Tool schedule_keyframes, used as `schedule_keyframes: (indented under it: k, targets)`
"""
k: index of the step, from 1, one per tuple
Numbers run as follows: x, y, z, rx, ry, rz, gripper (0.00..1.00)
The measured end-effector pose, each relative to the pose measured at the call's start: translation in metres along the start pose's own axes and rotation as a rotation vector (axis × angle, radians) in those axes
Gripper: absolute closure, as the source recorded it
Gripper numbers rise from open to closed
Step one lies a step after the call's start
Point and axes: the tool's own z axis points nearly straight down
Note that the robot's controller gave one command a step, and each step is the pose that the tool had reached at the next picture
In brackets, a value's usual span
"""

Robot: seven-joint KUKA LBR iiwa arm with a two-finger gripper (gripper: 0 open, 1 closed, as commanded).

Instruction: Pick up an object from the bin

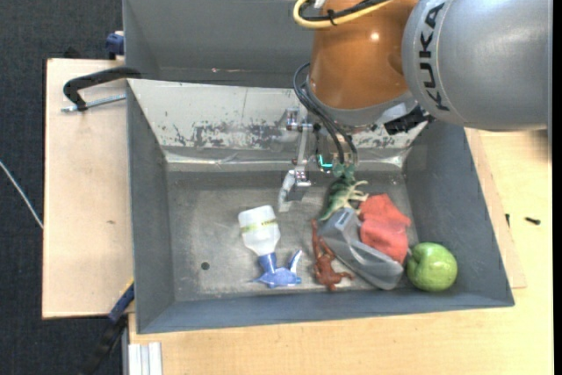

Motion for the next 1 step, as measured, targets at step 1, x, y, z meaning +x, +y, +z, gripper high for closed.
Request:
schedule_keyframes:
  k: [1]
  targets:
    - [-0.0041, 0.012, 0.1135, 0.0, 0.0, -0.12, 1.0]
